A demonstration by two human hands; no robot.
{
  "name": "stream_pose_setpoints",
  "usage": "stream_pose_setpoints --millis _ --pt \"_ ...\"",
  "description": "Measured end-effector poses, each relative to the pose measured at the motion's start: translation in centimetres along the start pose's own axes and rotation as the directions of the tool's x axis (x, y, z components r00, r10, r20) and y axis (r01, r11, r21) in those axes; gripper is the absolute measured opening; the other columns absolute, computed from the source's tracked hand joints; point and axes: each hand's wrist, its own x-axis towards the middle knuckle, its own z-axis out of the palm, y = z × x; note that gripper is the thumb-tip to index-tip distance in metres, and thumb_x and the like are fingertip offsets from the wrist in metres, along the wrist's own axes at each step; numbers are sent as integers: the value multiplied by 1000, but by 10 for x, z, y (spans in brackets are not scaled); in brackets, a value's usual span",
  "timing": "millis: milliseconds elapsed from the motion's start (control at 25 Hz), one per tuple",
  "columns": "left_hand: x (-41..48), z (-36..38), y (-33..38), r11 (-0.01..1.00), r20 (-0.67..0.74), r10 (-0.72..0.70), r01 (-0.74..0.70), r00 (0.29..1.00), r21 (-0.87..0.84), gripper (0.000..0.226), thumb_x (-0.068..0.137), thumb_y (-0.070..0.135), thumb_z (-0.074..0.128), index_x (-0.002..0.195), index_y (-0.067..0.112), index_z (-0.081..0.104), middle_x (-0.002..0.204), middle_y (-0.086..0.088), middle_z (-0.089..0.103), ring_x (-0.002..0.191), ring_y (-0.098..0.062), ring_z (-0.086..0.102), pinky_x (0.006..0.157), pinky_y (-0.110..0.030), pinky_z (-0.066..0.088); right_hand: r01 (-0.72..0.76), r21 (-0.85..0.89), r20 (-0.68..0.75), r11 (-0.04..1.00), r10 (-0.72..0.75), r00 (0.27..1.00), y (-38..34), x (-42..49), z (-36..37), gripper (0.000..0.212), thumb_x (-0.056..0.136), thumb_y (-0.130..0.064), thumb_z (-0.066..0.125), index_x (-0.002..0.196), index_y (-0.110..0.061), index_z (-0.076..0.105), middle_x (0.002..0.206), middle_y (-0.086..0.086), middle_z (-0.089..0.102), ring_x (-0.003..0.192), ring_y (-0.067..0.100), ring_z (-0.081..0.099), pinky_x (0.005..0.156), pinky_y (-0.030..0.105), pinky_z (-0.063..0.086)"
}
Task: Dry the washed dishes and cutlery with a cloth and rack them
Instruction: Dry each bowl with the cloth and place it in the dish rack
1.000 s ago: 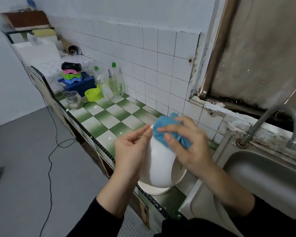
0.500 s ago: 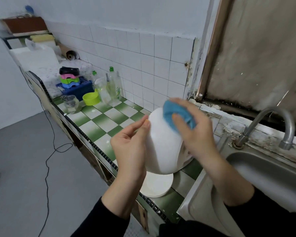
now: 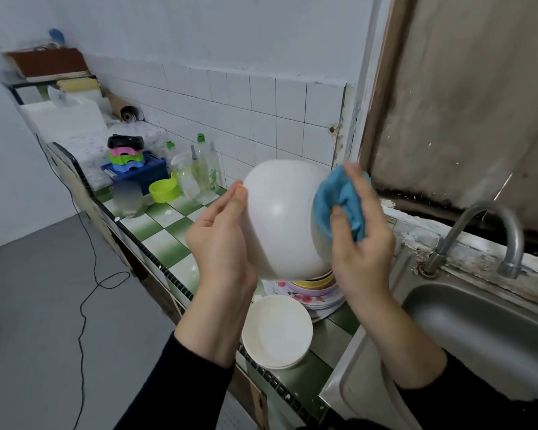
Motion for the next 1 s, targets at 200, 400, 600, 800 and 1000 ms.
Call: stream_pose_setpoints --millis 200,400,600,800,1000 --pt "12 -3 -4 992 -80 -82 74 993 -98 2 83 13 73 84 14 72 91 6 76 91 -11 70 96 -40 52 310 -67 278 948 -281 919 3 -15 -9 45 92 -12 49 137 -12 49 145 10 46 136 26 44 110 47 40" --pt "2 1 -11 992 -73 -109 104 991 -72 6 84 12 72 83 18 72 88 12 75 97 -9 68 96 -36 52 -196 28 67 980 194 979 15 10 -22 44 87 -15 50 127 -34 56 130 -11 58 118 -2 55 99 29 49" --pt "3 7 -26 983 -107 -170 161 980 -92 7 86 11 71 84 17 70 79 11 73 72 -2 69 73 -24 58 108 -56 90 993 -102 991 -4 -8 0 40 92 -14 52 131 -23 54 134 -5 55 120 5 55 99 24 46" --pt "31 -9 -38 839 -6 -504 488 864 -239 17 94 23 59 79 15 60 83 -4 68 78 -24 66 81 -45 54 543 -350 294 763 -461 837 54 -54 4 40 93 -26 52 133 -27 50 153 9 35 132 40 43 106 57 36" --pt "25 -22 -64 670 123 -651 643 749 -371 31 97 11 46 70 8 61 59 -4 69 50 -20 67 67 -42 51 -22 109 -163 994 39 986 66 -61 13 47 101 -37 42 147 -36 31 156 16 26 145 37 23 115 57 26"
